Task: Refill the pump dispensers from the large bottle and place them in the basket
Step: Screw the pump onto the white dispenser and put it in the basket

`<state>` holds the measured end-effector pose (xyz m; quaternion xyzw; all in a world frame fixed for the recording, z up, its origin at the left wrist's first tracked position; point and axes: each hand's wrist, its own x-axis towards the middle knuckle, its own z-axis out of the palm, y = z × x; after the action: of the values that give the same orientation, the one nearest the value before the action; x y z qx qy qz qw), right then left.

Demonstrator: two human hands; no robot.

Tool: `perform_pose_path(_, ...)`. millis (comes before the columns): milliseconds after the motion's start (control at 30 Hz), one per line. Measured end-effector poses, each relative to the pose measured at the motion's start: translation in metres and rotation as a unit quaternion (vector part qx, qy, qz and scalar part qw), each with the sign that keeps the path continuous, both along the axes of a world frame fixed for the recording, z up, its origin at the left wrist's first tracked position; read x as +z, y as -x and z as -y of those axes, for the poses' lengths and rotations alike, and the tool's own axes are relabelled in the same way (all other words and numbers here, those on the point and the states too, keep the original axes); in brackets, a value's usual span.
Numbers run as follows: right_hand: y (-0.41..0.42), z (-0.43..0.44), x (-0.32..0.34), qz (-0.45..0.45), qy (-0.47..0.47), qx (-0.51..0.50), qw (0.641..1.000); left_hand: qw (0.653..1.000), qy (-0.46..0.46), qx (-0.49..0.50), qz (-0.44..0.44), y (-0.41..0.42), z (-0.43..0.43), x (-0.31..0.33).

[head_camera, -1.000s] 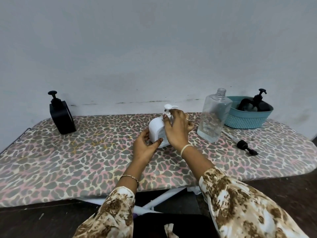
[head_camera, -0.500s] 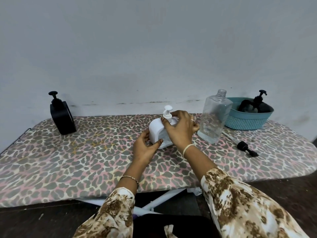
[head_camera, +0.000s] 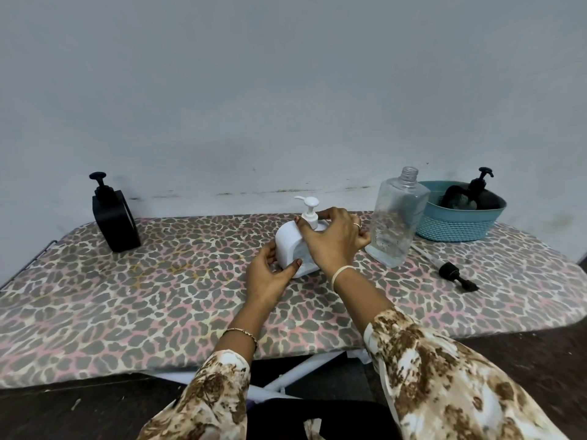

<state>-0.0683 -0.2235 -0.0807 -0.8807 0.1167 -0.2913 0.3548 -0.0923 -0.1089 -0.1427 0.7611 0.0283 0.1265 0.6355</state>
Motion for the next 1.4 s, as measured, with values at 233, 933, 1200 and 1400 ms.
perform_pose_path(233, 0.001, 0.006, -0.006, 0.004, 0.011, 0.070, 0.997, 1.000, -0.011, 0.014, -0.004, -0.001, 0.001, 0.000)
perform_pose_path(933, 0.022, -0.004, -0.002, -0.078, -0.137, 0.104, 0.982, 0.984, -0.178, -0.001, -0.033, 0.014, 0.010, 0.008)
perform_pose_path(1200, 0.040, 0.007, -0.003, -0.089, -0.133, 0.140, 0.977, 0.989, -0.078, -0.113, -0.051, 0.032, 0.012, 0.010)
perform_pose_path(1400, 0.060, 0.034, 0.005, -0.069, -0.127, 0.142, 0.979, 0.986, -0.055, -0.156, -0.034, 0.050, 0.024, 0.017)
